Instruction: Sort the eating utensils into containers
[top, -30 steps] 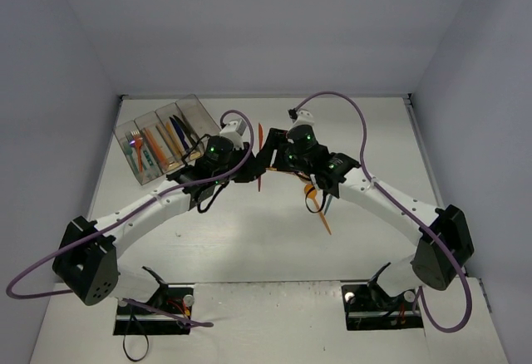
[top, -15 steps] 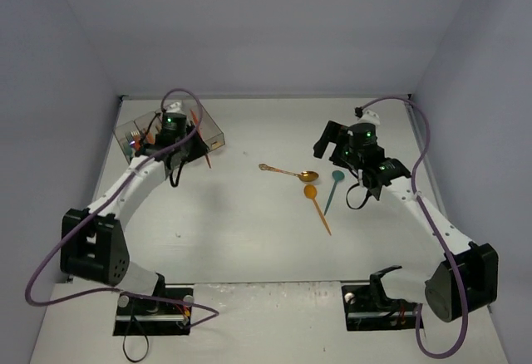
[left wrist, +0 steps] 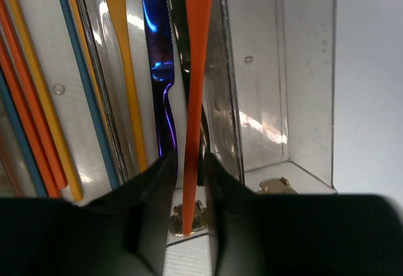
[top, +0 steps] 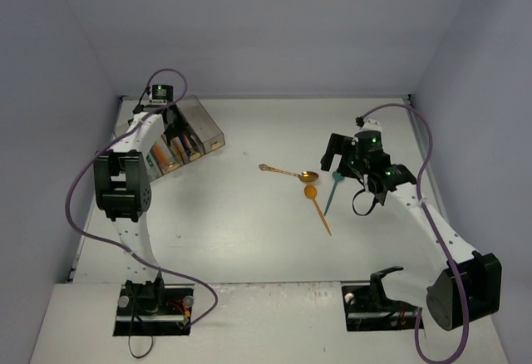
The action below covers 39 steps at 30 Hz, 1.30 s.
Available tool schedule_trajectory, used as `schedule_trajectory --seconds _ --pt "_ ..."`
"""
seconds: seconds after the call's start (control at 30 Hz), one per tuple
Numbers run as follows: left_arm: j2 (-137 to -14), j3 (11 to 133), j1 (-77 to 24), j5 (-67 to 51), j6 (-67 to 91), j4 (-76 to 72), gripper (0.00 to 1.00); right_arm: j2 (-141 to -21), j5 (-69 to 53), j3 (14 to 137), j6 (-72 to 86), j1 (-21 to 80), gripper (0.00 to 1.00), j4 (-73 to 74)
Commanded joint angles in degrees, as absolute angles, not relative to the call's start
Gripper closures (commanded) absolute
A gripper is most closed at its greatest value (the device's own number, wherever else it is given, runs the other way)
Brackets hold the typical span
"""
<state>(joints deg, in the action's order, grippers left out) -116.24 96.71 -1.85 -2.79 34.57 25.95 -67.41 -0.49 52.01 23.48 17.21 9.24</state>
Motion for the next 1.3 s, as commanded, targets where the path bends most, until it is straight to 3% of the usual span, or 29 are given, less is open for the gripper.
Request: schedule_trajectory --seconds 0.0,0.13,0.53,1.1,1.27 --pt "-113.3 100.0 -2.0 -1.4 34.2 29.1 0.67 -66.0 -0.2 51.9 21.0 16.9 0.00 9.5" --pt "-110.5 98.7 -2.1 -1.2 33.8 29.1 0.47 -66.6 1.6 51.2 20.6 16.9 0.00 10.0" --pt "-92.1 85.4 -13.3 -11.7 13.4 22.5 0.45 -75.1 -3.0 50.4 19.5 16.7 0.04 12.4" --pt "-71.7 60.9 -19.3 -16.5 15.7 19.2 0.27 -93.0 -1.9 53.4 17.5 26.9 0.28 14.4" --pt "-68.2 58.1 -19.5 -16.0 16.2 18.8 0.24 -95.8 -1.0 54.8 16.9 28.3 0.44 14.4"
